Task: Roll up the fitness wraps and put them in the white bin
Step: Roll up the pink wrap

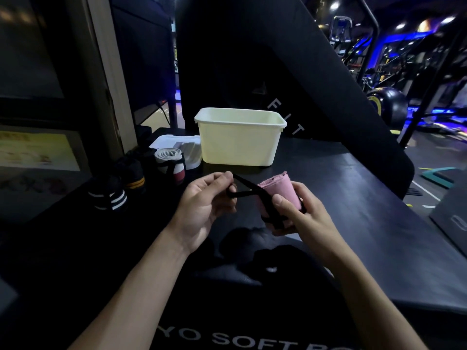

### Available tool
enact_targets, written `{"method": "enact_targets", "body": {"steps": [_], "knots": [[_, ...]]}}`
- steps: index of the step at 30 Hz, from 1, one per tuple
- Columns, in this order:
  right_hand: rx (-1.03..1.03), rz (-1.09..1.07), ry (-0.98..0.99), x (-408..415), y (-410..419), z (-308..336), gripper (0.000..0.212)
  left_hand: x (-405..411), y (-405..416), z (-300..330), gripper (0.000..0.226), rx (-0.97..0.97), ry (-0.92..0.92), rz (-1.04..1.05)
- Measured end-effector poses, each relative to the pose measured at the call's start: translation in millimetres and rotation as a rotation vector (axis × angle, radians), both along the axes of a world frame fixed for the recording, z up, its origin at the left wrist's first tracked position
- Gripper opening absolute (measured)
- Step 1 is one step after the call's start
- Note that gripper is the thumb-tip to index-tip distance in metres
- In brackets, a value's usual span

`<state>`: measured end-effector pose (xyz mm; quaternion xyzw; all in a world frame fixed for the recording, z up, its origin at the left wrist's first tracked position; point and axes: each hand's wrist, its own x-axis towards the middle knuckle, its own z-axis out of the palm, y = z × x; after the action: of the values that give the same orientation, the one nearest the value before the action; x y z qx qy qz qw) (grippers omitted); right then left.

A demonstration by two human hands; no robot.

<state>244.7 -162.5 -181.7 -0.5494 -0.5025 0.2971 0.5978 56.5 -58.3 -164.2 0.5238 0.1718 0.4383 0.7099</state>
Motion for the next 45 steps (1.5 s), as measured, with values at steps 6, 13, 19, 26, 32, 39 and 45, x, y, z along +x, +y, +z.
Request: {"method": "enact_targets", "body": {"steps": [6,13,19,26,32,39,45], "knots": [[0.004,0.040,0.125,-8.1,2.0,-0.2,0.042,9.0,-5.4,-2.6,0.029,0.004,0.120,0.041],[0.017,0.282,0.277,-22.8,1.3,1.5,0.061,21.5,-9.7,-16.6,0.016,0.112,0.173,0.142],[-0.099,0.412,0.327,-22.2,4.3,-2.2,0.076,33.9,-12.8,-27.3,0.025,0.067,0.169,0.126],[-0.156,0.422,0.332,-17.6,1.8,0.2,0.055,40.2,-14.6,-23.2,0.023,-0.139,0.027,0.049],[0.007,0.114,0.097,-27.1,5.7,3.0,0.033,43.6,-0.5,-23.4,0.028,-0.163,-0.021,0.269],[0.123,0.021,-0.040,-46.2,7.8,0.6,0.036,41.6,4.8,-49.1,0.035,0.501,0.296,0.713],[0.195,-0.049,-0.104,-35.0,8.4,-1.0,0.037,33.5,-2.3,-42.3,0.031,0.704,0.347,0.653]]}}
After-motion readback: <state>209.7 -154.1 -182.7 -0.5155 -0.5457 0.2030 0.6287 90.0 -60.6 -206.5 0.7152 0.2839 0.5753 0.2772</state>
